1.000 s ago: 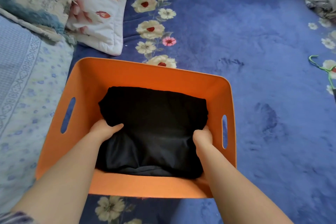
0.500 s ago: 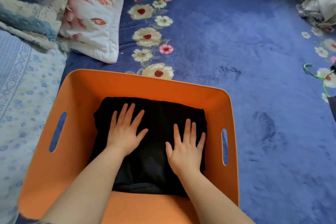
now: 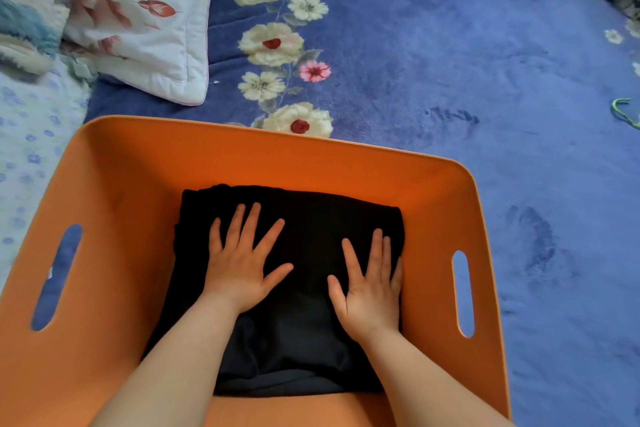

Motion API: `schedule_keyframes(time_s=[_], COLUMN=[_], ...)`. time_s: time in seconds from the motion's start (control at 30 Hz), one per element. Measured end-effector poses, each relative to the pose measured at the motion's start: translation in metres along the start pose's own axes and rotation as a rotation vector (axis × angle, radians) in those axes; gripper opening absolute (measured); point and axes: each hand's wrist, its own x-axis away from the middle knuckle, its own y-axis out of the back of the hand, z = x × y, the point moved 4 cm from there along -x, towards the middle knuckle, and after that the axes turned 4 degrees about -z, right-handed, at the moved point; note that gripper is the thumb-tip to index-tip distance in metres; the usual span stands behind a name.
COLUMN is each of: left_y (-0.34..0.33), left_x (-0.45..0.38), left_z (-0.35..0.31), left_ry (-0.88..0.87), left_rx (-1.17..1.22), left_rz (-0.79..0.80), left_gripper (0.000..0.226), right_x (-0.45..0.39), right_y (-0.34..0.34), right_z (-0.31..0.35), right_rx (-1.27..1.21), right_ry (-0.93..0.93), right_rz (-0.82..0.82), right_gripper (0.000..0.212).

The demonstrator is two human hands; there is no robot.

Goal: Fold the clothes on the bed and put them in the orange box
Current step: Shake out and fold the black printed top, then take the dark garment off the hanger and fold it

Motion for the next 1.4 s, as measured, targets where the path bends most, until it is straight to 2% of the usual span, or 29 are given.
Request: schedule_keyframes(time_s=[0.07,0.17,0.2,0.27,0.4,0.47,0.57,0.67,0.83,0.97,1.17,1.23,1.33,1.4], left_y=[0.002,0.009,0.015,0.029,0.065,0.092,0.133,0.179,0.259,0.290,0.313,0.322,0.338,0.347], left_x=[-0.001,0.001,0.001,0.001,0.003,0.006,0.016,0.022,0.045,0.066,0.094,0.099,0.101,0.096], left_z=[0.000,0.001,0.000,-0.002,-0.011,-0.025,-0.052,-0.082,-0.194,-0.310,-0.474,-0.509,-0.563,-0.592], left_ry=[0.036,0.083,0.084,0.071,0.081,0.085,0.097,0.109,0.048,-0.018,-0.158,-0.182,-0.224,-0.234], left_rx=[-0.066,-0.147,-0.152,-0.166,-0.233,-0.241,-0.235,-0.257,-0.251,-0.162,-0.077,-0.064,-0.059,-0.050], left_rz=[0.000,0.150,0.183,0.223,0.280,0.222,0.135,0.089,-0.091,-0.192,-0.237,-0.244,-0.268,-0.284], left_gripper=[0.089,0.079,0.075,0.071,0.064,0.059,0.050,0.044,0.040,0.040,0.053,0.052,0.049,0.047], right_x=[-0.003,-0.004,-0.003,-0.001,-0.004,-0.009,-0.006,0.003,0.038,0.082,0.154,0.165,0.180,0.182], right_y=[0.001,0.011,0.014,0.028,0.064,0.097,0.155,0.204,0.286,0.325,0.378,0.392,0.411,0.419], right_z=[0.001,0.002,0.001,0.001,0.008,0.008,0.000,-0.024,-0.132,-0.232,-0.387,-0.426,-0.482,-0.512], right_rx=[-0.038,-0.060,-0.098,-0.109,-0.034,0.035,0.162,0.198,0.130,0.081,0.042,0.034,-0.014,-0.031], right_ry=[-0.017,0.012,0.013,0.011,0.035,0.084,0.274,0.351,0.240,0.119,-0.030,-0.085,-0.195,-0.210], right_rz=[0.069,0.174,0.264,0.383,0.467,0.442,0.278,0.147,0.010,-0.024,-0.130,-0.189,-0.181,-0.180], right_gripper=[0.062,0.081,0.081,0.067,0.061,0.053,0.036,0.033,0.036,0.035,0.040,0.040,0.043,0.057])
